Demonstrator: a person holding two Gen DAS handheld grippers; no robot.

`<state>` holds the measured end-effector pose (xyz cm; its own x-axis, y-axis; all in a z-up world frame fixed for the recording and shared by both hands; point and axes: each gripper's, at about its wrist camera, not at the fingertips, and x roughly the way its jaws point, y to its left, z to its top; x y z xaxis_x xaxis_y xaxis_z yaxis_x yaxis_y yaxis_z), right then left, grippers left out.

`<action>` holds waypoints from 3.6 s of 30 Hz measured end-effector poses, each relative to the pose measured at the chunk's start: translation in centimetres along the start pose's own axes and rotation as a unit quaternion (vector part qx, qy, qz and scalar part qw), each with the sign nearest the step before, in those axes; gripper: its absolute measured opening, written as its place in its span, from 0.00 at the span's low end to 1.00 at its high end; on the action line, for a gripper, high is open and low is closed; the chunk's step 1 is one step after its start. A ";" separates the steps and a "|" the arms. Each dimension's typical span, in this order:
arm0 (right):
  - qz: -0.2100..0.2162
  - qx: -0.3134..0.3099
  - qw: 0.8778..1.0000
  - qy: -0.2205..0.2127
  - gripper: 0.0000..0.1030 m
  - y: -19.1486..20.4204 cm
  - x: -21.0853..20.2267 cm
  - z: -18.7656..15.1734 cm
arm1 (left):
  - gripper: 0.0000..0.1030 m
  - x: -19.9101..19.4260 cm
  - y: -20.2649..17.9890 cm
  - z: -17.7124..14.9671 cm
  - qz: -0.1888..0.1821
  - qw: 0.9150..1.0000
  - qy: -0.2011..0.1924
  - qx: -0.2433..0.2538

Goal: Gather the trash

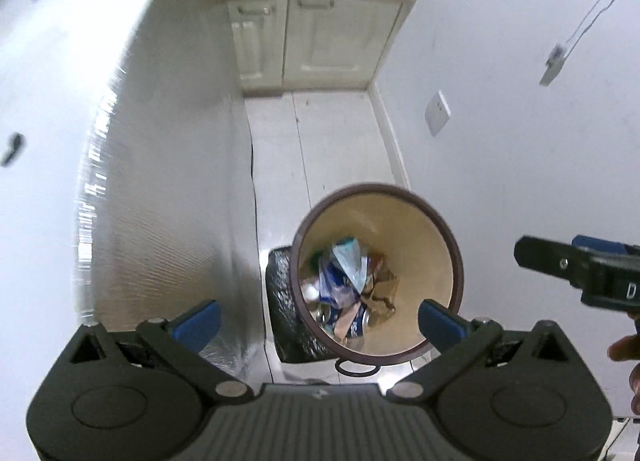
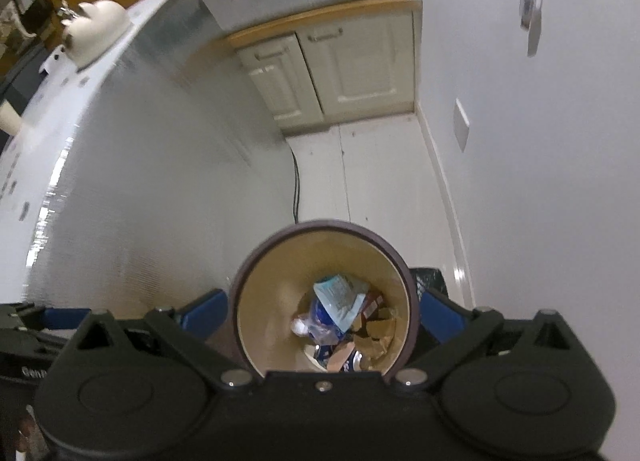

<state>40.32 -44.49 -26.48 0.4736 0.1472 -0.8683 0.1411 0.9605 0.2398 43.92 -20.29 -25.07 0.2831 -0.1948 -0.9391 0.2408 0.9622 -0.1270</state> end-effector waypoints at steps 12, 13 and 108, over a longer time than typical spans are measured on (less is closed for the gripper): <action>0.000 -0.032 0.998 -0.052 1.00 3.3 -9.0 -1.4 | 1.00 -9.6 0.9 -2.3 0.010 0.997 -0.072 -0.011; 0.000 -0.034 0.998 -0.056 1.00 3.5 -9.7 -1.6 | 1.00 -10.6 1.0 -2.7 0.010 0.997 -0.078 -0.014; -0.070 -0.089 0.968 -0.223 1.00 13.6 -34.3 -22.0 | 1.00 -32.7 3.9 -25.5 0.057 0.964 -0.258 -0.012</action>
<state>6.90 -31.33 -2.97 0.7945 -0.0650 -0.6037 0.0970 0.9951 0.0206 11.89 -5.27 -2.98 0.7323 -0.1510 -0.6641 0.1619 0.9857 -0.0457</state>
